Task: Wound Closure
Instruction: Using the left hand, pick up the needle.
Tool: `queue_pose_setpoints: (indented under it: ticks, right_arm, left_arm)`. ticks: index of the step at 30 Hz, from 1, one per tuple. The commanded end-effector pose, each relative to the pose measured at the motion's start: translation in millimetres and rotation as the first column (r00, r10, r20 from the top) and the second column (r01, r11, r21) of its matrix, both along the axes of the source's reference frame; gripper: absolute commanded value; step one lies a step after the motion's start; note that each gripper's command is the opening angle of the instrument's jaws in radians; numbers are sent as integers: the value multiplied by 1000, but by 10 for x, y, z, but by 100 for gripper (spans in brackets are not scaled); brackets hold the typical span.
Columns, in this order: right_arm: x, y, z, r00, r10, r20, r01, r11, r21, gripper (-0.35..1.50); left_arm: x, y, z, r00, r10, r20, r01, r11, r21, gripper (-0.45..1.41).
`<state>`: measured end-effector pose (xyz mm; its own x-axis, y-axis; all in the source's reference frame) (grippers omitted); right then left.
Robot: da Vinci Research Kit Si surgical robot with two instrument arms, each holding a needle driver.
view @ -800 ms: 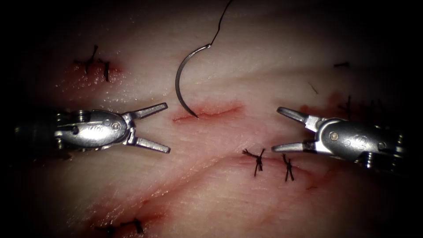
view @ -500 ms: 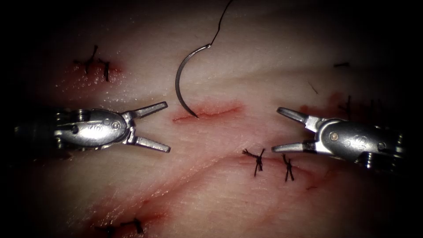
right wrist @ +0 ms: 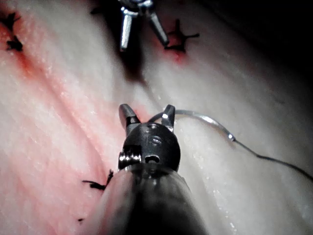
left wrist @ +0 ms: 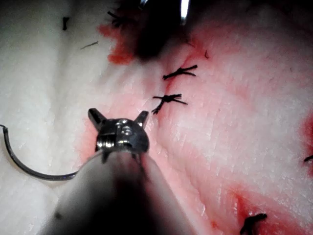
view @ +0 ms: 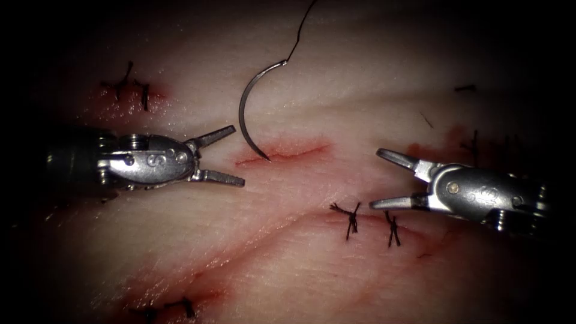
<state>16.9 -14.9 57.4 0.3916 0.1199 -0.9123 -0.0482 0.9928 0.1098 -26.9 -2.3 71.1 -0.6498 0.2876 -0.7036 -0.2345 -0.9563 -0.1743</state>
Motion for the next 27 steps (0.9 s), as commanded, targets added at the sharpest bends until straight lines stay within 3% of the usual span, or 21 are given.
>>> queue_pose_setpoints:
  ticks: [1, 8, 16, 27]
  right_arm:
    - [9, 5, 1, 1000, -2, 1, 2, 1000, -3, 89]
    - [9, 5, 0, 1000, -4, 3, 4, 1000, -2, 89]
    - [9, 4, 1, 1000, -4, 3, 4, 1000, -3, 89]
    - [9, 4, 1, 1000, -4, 3, 4, 1000, -4, 88]
  left_arm:
    - [-10, 9, 12, 999, 35, -27, -35, 999, -14, 80]
    - [-18, 21, 38, 988, 122, -99, -128, 990, -59, 80]
    - [-29, 14, 81, 952, 207, -224, -226, 972, -62, 73]
    - [-38, 6, 132, 918, 249, -308, -285, 956, -76, 58]
